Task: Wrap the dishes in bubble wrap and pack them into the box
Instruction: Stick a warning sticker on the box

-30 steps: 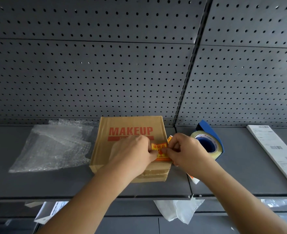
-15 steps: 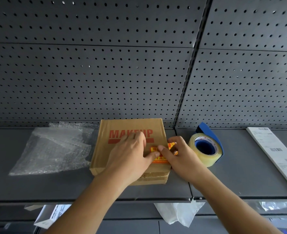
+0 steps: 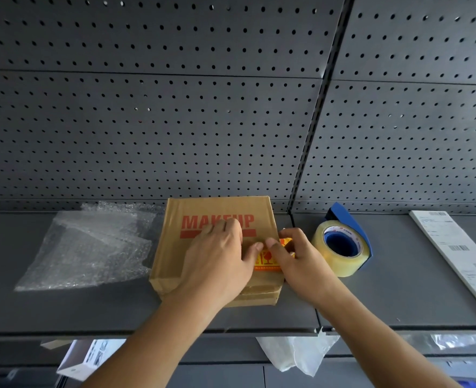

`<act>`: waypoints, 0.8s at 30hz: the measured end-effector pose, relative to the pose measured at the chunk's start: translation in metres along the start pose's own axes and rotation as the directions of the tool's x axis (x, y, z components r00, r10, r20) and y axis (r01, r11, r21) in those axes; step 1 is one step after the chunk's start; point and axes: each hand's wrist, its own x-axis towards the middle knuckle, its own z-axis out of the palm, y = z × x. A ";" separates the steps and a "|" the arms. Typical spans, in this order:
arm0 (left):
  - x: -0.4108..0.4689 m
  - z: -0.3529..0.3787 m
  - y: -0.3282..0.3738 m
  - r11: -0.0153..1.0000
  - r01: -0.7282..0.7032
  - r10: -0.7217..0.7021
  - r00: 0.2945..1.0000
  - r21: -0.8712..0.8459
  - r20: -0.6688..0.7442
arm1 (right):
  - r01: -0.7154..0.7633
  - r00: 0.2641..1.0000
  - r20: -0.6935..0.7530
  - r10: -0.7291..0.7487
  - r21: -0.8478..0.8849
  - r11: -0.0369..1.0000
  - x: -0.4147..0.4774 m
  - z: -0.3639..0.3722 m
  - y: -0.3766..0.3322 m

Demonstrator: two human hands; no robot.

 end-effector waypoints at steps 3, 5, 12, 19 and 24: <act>-0.003 0.010 0.004 0.999 0.026 -0.023 0.998 0.047 -0.057 | 0.045 0.998 -0.040 -0.047 -0.051 0.998 -0.004 0.007 -0.002; -0.006 0.016 0.004 0.999 0.027 -0.023 0.995 0.043 -0.093 | 0.065 0.996 -0.059 -0.068 -0.053 0.996 -0.005 0.009 -0.002; -0.008 0.025 0.002 0.999 0.034 -0.026 0.983 0.040 -0.184 | 0.042 0.996 -0.080 -0.043 -0.012 0.999 -0.008 0.006 -0.003; -0.006 0.029 0.003 0.997 0.059 -0.056 0.996 0.041 -0.069 | 0.086 0.990 -0.106 -0.091 -0.046 0.995 -0.012 0.011 -0.008; -0.005 0.028 0.001 0.998 0.058 -0.058 0.998 0.025 -0.003 | 0.074 0.991 -0.107 -0.078 -0.039 0.996 -0.010 0.008 -0.002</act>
